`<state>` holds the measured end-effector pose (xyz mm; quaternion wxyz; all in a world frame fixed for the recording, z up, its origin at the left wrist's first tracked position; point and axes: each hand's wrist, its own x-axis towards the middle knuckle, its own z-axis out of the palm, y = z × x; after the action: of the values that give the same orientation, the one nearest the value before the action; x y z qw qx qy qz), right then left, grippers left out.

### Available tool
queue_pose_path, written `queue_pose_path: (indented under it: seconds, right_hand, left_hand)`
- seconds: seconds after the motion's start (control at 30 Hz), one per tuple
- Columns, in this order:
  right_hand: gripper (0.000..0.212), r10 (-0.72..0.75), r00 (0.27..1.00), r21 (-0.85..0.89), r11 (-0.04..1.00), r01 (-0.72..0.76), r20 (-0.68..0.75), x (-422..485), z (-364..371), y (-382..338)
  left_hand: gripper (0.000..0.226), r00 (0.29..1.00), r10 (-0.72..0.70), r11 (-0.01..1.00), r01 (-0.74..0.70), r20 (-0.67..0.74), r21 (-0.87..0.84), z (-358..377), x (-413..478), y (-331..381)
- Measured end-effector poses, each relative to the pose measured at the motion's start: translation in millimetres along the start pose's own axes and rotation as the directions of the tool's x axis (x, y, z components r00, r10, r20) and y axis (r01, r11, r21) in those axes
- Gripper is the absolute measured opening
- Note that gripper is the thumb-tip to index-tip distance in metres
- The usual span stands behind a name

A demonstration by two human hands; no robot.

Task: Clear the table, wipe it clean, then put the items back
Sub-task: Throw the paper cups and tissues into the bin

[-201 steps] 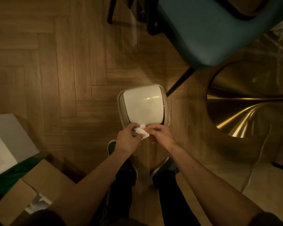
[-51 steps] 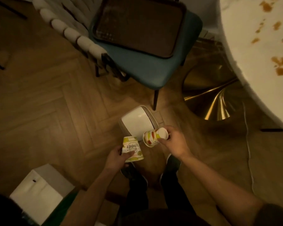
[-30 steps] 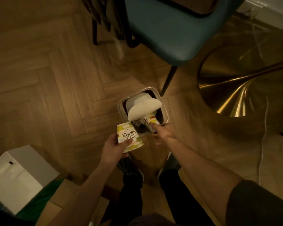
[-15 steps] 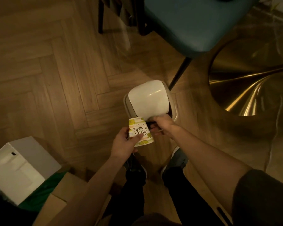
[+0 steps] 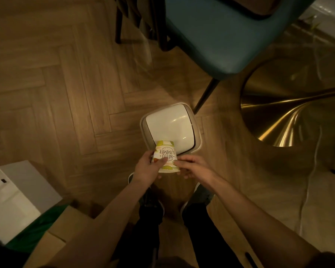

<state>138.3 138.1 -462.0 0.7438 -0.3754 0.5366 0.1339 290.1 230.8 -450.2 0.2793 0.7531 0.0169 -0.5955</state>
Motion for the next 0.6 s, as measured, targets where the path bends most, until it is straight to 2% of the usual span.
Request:
queue_pose_path:
  seconds: [0.13,0.23,0.33,0.43,0.6]
  right_hand:
    - [0.043,0.011,1.000,0.068,0.998,-0.010,-0.018,-9,-11,9]
    - [0.040,0.003,0.999,0.099,0.995,0.001,-0.046,-14,-20,14]
    - [0.033,0.036,0.990,0.134,0.991,-0.018,-0.133,-17,-28,19]
    - [0.034,0.048,0.977,0.170,0.985,-0.012,-0.208,-15,-33,19]
    - [0.032,0.036,0.950,0.136,0.991,0.007,-0.311,8,-25,4]
  left_hand:
    - [0.050,0.994,-0.085,0.996,0.085,0.069,0.010,7,4,-6]
    - [0.041,0.994,-0.108,0.994,0.108,0.002,0.002,11,8,-9]
    - [0.034,0.989,-0.135,0.990,0.132,-0.064,-0.052,10,9,-9]
    - [0.030,0.990,-0.131,0.991,0.130,-0.051,-0.028,9,9,-10]
    - [0.018,0.992,-0.113,0.993,0.112,-0.050,-0.021,7,7,-9]
